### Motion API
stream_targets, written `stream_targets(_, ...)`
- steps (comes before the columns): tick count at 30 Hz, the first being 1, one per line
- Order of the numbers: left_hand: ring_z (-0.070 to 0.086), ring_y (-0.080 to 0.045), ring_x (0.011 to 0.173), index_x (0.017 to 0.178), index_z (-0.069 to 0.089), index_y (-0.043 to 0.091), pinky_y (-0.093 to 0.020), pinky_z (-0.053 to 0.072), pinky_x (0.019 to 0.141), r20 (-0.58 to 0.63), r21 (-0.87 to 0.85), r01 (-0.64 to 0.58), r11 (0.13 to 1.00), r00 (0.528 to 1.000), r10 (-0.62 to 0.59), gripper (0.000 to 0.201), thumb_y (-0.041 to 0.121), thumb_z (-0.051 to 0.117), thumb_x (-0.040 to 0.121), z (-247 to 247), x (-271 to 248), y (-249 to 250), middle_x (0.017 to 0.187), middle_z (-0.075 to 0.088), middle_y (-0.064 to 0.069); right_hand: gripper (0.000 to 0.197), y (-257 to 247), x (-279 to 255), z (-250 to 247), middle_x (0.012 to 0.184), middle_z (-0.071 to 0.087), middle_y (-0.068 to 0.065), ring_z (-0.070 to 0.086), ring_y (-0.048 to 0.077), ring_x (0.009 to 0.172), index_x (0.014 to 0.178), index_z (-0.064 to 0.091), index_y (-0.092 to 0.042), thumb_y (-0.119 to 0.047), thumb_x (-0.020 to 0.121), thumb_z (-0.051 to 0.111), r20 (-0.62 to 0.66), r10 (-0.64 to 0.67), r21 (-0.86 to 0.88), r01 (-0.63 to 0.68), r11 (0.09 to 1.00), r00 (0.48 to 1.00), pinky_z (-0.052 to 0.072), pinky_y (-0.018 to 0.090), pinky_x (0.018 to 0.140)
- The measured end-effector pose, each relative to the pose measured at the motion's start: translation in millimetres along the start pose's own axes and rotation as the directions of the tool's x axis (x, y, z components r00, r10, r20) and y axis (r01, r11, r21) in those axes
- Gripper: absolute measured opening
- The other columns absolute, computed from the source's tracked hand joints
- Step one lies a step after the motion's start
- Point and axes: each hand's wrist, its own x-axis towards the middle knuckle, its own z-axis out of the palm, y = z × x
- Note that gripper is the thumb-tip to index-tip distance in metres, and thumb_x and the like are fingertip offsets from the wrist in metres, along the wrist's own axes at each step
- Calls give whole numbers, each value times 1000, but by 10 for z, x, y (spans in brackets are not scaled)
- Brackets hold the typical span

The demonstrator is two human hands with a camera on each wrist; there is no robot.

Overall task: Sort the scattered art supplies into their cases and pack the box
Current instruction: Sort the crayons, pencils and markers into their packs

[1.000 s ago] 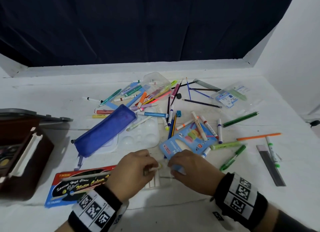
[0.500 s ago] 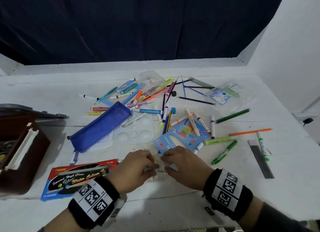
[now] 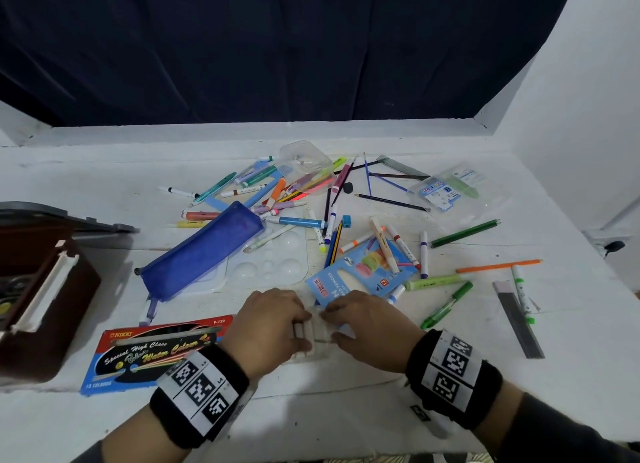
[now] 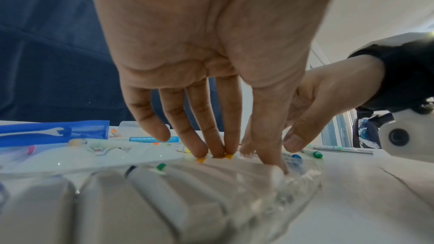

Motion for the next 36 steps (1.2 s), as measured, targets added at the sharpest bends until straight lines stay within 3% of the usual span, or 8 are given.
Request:
stream_targets(5,56,-10,110,124,68,34,-27,42,93,7,6,27,1000,1000,-27,48,57,69,82,-26,12,31,119,64,13,37,41,20,-80,133,56,-6,46,12,124,132,58,-26,-26,95,57,-21,29,40,-28,999,999,37,28,105)
stream_targets(8,60,-10,101,119,70,34,-26,45,87,13,-7,60,998,998,-60,48,57,74,77,-48,18,33,112,67,11,41,93,53,-130,131,55,-5,47,15,123,131,57,-26,-24,90,62,-24,0,-3,0,1000,1000,38,32,107)
stream_targets(12,60,-11,97,117,70,33,-28,47,86,8,-48,95,994,995,-95,50,55,79,73,-77,11,37,108,66,12,60,211,145,-207,135,49,-3,42,20,126,138,49,-27,-28,82,69,-45,-17,-179,9,984,999,36,41,108)
stream_targets(17,59,-10,102,121,67,37,-32,46,91,23,-40,128,991,992,-127,57,59,79,70,-101,5,34,113,62,14,92,349,369,-257,148,35,1,31,23,138,148,31,-28,-39,71,79,97,25,-296,5,955,995,33,53,110)
stream_targets(24,59,-7,100,122,68,37,-28,46,90,51,-104,140,985,989,-136,57,60,79,70,-119,3,-4,115,63,16,77,260,466,-315,158,24,5,25,28,145,150,29,-23,-18,83,67,154,17,-317,33,948,988,34,54,111)
stream_targets(30,59,-4,96,116,71,37,-24,47,85,32,-174,117,978,993,-114,48,60,76,74,-84,-22,-65,109,65,17,55,257,415,-312,144,46,2,47,27,128,143,42,-22,-7,90,46,12,-126,-361,121,925,992,42,45,97)
stream_targets(34,60,0,80,103,75,34,-21,49,78,-24,-348,104,932,993,-120,28,49,77,79,-81,-42,-77,95,69,16,48,299,432,-378,127,63,4,60,29,114,129,59,-18,2,85,54,-153,-226,-303,173,937,962,47,48,94)
stream_targets(36,61,2,80,97,73,38,-16,48,75,-89,-444,94,891,985,-148,18,46,77,81,-99,-58,-125,90,69,18,47,303,442,-415,124,66,5,61,27,113,127,62,-16,5,85,56,-266,-229,-198,180,964,936,48,46,98)
